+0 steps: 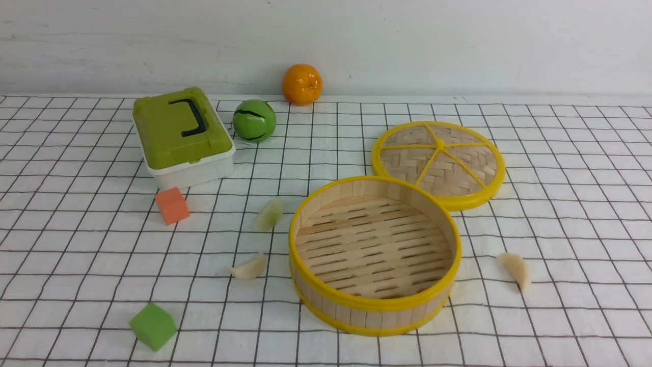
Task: Put the dumplings into the steamer on the table with the white tablecloth.
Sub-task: 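Reach for and grasp a dumpling on the table with the left gripper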
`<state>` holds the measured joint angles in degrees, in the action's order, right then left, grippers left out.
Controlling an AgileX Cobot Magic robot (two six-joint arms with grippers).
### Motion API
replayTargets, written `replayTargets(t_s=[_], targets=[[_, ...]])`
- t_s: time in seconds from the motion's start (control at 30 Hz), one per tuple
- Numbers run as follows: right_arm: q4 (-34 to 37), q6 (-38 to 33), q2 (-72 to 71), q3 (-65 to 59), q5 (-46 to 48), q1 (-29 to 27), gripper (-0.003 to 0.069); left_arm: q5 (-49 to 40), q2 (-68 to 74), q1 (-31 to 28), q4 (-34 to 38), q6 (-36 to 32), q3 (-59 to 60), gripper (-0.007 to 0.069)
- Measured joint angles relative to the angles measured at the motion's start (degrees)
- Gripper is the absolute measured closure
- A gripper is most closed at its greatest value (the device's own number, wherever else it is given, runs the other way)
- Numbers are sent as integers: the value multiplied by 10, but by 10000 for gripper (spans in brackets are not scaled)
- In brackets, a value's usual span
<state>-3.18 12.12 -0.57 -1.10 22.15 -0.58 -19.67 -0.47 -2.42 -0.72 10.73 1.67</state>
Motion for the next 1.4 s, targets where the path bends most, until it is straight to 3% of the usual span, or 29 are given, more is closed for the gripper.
replayTargets(t_s=[1.4], targets=[[0,0,0,0,0,0,419,0,0,0,-12,0,0,386]])
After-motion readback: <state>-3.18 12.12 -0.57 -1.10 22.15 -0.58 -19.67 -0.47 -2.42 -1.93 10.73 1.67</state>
